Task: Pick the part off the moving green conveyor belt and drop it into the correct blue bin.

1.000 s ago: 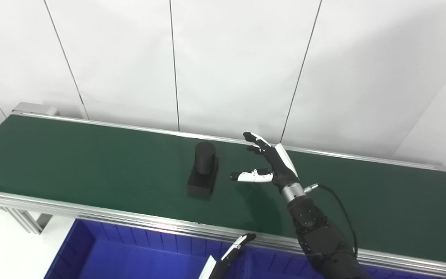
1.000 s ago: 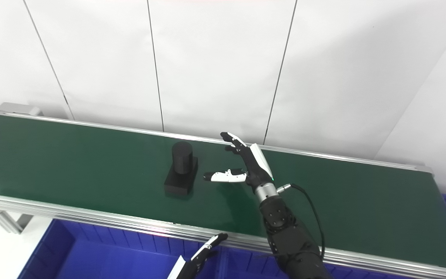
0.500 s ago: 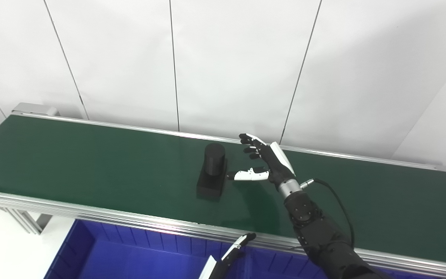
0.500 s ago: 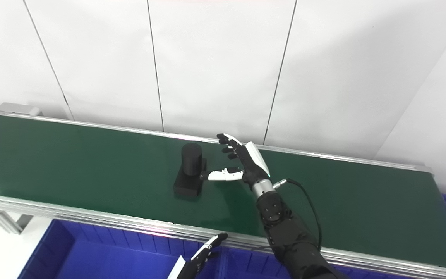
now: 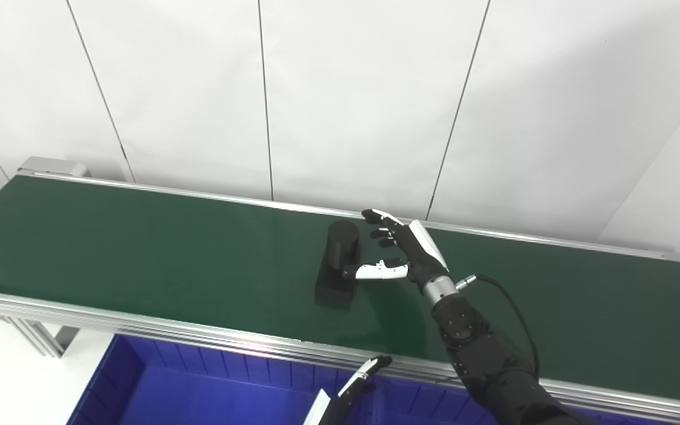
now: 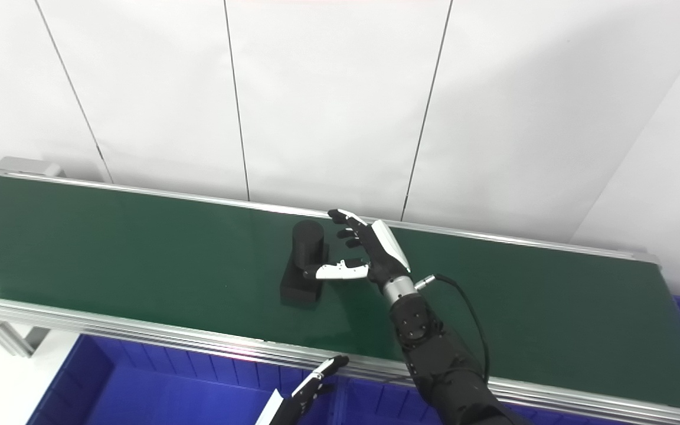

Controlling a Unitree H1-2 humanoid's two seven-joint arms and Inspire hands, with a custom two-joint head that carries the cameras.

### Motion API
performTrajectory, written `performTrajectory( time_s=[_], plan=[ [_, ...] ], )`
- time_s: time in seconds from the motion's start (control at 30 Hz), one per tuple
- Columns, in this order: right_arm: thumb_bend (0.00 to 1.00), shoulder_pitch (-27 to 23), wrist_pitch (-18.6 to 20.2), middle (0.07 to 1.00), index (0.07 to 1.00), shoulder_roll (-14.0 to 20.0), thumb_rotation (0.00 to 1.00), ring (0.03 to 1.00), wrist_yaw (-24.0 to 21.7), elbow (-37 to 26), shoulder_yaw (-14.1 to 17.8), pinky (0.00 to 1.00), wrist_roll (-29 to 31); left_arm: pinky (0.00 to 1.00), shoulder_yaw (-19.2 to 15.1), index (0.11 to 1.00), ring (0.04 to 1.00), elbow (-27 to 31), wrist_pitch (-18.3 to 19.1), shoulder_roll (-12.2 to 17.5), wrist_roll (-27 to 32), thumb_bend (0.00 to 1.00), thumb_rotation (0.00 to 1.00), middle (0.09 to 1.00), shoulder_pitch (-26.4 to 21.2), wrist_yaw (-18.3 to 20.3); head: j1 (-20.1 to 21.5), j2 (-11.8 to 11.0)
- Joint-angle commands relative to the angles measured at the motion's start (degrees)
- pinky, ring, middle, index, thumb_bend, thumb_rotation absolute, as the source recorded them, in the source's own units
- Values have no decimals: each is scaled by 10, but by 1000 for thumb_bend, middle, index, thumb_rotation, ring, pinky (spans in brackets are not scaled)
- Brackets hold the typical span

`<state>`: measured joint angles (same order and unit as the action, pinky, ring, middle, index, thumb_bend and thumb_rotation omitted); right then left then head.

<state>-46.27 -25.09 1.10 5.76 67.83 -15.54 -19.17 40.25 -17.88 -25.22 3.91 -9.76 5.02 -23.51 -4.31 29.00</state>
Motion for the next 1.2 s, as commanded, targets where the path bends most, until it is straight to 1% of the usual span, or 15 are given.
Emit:
performTrajectory(
  time_s=[0.0, 0.23, 0.37, 0.57, 0.6, 0.63, 0.7, 0.73, 0.77, 0.8, 0.83, 0.87, 0.93, 1.0, 1.17],
  plan=[
    [1000, -31, -17, 858, 854, -3, 400, 792, 9, -14, -2, 738, 0, 862, 20, 893, 947, 25, -17, -33, -6, 790, 898, 948, 23, -2, 0, 0],
    [1000, -31, -17, 860, 850, -1, 430, 780, 12, -9, -6, 723, -3, 874, 22, 898, 951, 28, -17, -30, -7, 772, 899, 952, 23, -3, 1, 0],
    [1000, -31, -16, 859, 841, 1, 418, 789, 15, -5, -7, 719, -7, 864, 22, 895, 947, 29, -17, -29, -10, 770, 899, 949, 23, -5, 2, 0],
    [965, -32, -7, 811, 814, -1, 394, 671, 10, 4, 3, 554, 3, 862, 19, 891, 947, 34, -17, -29, -6, 789, 895, 947, 27, 2, 4, 1],
    [907, -32, -2, 771, 796, -3, 350, 605, 4, 6, 10, 484, 13, 861, 18, 890, 947, 34, -17, -29, -4, 794, 893, 947, 27, 4, 4, 1],
    [897, -33, 1, 764, 793, -4, 342, 594, 3, 9, 14, 473, 16, 861, 18, 889, 947, 34, -17, -29, -4, 795, 892, 947, 27, 3, 4, 1],
    [791, -34, 3, 671, 739, -5, 280, 500, 8, 15, 17, 392, 17, 864, 18, 890, 946, 34, -17, -29, -3, 787, 889, 948, 27, 3, 5, 1],
    [761, -34, 5, 635, 718, -6, 250, 478, 13, 17, 17, 376, 16, 864, 17, 890, 946, 35, -17, -29, -3, 787, 890, 949, 27, 3, 5, 2],
    [718, -35, 10, 575, 683, -6, 190, 428, 15, 18, 17, 342, 16, 865, 17, 890, 946, 35, -17, -29, -4, 791, 891, 949, 28, 3, 5, 2],
    [604, -35, 16, 519, 570, -7, 79, 368, 17, 19, 18, 296, 16, 868, 17, 890, 948, 36, -17, -28, -5, 797, 896, 949, 29, 4, 7, 2],
    [558, -36, 20, 494, 522, -7, 32, 327, 20, 21, 18, 262, 16, 868, 17, 890, 949, 37, -17, -28, -6, 796, 897, 949, 29, 3, 7, 2],
    [536, -36, 23, 481, 497, -7, 10, 288, 22, 21, 18, 225, 15, 867, 17, 891, 948, 37, -17, -28, -6, 787, 896, 950, 29, 3, 9, 3],
    [529, -35, 24, 476, 489, -6, 4, 270, 31, 20, 13, 208, 9, 868, 17, 892, 948, 37, -17, -27, -6, 784, 896, 950, 29, 4, 10, 3],
    [519, -34, 25, 428, 522, -4, 0, 269, 37, 21, 9, 207, 4, 875, 17, 894, 949, 39, -17, -27, -5, 782, 891, 954, 30, 5, 11, 3],
    [517, -32, 23, 422, 530, 2, 0, 282, 49, 20, -2, 219, -12, 881, 17, 895, 950, 38, -17, -27, -6, 785, 904, 952, 28, 4, 12, 3]
  ],
)
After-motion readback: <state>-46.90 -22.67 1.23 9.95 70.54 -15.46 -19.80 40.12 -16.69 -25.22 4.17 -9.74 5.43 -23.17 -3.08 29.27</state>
